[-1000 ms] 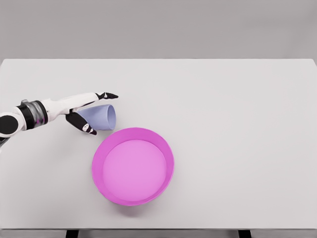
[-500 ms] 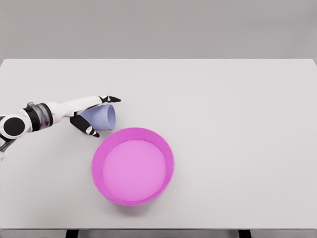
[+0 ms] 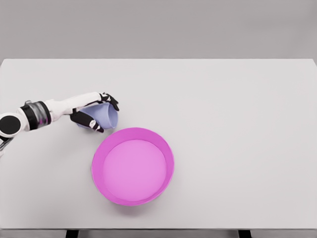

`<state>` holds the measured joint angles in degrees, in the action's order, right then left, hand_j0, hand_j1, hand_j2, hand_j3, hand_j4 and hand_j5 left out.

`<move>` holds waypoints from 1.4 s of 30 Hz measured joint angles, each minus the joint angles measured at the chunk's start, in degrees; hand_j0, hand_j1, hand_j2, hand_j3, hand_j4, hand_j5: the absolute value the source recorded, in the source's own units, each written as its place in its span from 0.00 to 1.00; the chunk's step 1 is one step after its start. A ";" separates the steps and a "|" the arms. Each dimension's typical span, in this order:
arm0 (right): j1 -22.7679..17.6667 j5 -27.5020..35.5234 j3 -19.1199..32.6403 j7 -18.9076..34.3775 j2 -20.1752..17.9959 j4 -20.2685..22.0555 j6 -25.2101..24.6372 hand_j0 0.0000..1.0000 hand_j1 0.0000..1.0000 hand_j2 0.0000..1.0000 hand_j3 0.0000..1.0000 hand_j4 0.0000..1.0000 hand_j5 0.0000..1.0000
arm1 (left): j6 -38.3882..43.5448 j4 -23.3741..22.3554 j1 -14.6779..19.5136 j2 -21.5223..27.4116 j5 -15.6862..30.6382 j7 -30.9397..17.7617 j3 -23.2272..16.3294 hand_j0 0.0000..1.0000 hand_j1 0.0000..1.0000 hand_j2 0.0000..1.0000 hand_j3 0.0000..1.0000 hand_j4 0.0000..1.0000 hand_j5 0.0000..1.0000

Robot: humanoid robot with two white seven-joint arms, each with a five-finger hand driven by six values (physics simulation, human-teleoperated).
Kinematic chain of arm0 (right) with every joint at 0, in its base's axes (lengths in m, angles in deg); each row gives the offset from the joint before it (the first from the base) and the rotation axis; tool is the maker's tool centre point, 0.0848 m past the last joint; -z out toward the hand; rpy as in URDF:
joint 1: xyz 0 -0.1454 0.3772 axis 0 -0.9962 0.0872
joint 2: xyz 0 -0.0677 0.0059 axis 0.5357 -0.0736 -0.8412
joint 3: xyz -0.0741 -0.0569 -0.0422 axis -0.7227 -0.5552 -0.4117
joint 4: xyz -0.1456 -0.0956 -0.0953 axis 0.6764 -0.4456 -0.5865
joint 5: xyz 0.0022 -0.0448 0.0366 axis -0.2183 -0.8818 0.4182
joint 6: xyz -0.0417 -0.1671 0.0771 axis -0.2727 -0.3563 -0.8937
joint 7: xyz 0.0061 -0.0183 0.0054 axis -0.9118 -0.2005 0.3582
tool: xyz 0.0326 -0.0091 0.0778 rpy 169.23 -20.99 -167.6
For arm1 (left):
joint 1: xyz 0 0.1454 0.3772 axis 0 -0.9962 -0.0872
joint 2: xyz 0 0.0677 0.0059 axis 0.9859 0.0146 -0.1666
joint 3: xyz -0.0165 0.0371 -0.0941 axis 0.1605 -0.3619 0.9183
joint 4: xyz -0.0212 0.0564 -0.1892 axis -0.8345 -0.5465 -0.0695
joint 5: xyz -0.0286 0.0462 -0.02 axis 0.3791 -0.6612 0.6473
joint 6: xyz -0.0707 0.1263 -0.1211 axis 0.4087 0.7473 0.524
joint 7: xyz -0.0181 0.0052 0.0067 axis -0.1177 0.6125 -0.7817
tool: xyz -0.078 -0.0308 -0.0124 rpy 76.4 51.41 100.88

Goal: Flip the cup with left arm and place it on the plate

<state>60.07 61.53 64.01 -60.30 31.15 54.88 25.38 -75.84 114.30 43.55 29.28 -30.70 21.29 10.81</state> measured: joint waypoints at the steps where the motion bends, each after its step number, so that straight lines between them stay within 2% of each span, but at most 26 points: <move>1: 0.00 0.00 0.00 0.00 0.00 0.00 0.00 1.00 1.00 1.00 1.00 1.00 1.00 | -1.28 0.13 -0.09 0.31 0.69 0.00 0.57 0.51 0.51 0.51 0.51 0.51 0.51; 7: 0.00 0.00 0.00 0.00 0.00 0.00 0.00 1.00 1.00 1.00 1.00 1.00 1.00 | -6.11 2.25 -1.14 3.56 5.27 -0.06 2.97 0.50 0.50 0.50 0.50 0.50 0.50; 11: 0.00 0.00 0.00 0.00 0.00 0.00 0.00 1.00 1.00 1.00 1.00 1.00 1.00 | -9.11 6.73 -6.85 5.12 8.93 -0.16 7.79 0.51 0.51 0.51 0.51 0.51 0.51; 12: 0.00 0.00 0.00 0.00 0.00 0.00 0.00 1.00 1.00 1.00 1.00 1.00 1.00 | -10.40 7.80 -7.29 5.31 10.15 -0.20 9.16 0.51 0.51 0.51 0.51 0.51 0.51; 18: 0.00 0.00 0.00 0.00 0.00 0.00 0.00 1.00 1.00 1.00 1.00 1.00 1.00 | -17.72 10.95 -7.56 6.66 17.02 -0.41 12.89 0.52 0.52 0.52 0.52 0.52 0.52; 23: 0.00 0.00 0.00 0.00 0.00 0.00 0.00 1.00 1.00 1.00 1.00 1.00 1.00 | -23.41 12.74 -9.40 6.13 22.45 -0.24 13.57 0.53 0.53 0.53 0.53 0.53 0.53; 27: 0.00 0.00 0.00 0.00 0.00 0.00 0.00 1.00 1.00 1.00 1.00 1.00 1.00 | -26.25 13.08 -11.60 2.67 26.24 -0.11 13.54 0.55 0.55 0.55 0.55 0.55 0.55; 30: 0.00 0.00 0.00 0.00 0.00 0.00 0.00 1.00 1.00 1.00 1.00 1.00 1.00 | -26.85 13.16 -12.83 0.14 29.33 -0.06 13.49 0.55 0.55 0.55 0.55 0.55 0.55; 36: 0.00 0.00 0.00 0.00 0.00 0.00 0.00 1.00 1.00 1.00 1.00 1.00 1.00 | -26.78 13.24 -15.03 -1.70 40.06 -0.01 13.18 0.55 0.55 0.55 0.55 0.55 0.55; 37: 0.00 0.00 0.00 0.00 0.00 0.00 0.00 1.00 1.00 1.00 1.00 1.00 1.00 | -26.73 13.25 -16.26 -1.77 41.43 0.00 13.12 0.55 0.55 0.55 0.55 0.55 0.55; 42: 0.00 0.00 0.00 0.00 0.00 0.00 0.00 1.00 1.00 1.00 1.00 1.00 1.00 | -26.97 13.29 -16.96 -3.19 44.82 -0.30 11.92 0.55 0.55 0.55 0.55 0.55 0.55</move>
<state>60.07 61.52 64.02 -60.30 31.15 54.88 25.38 -102.82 127.59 26.59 26.09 14.12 20.99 22.73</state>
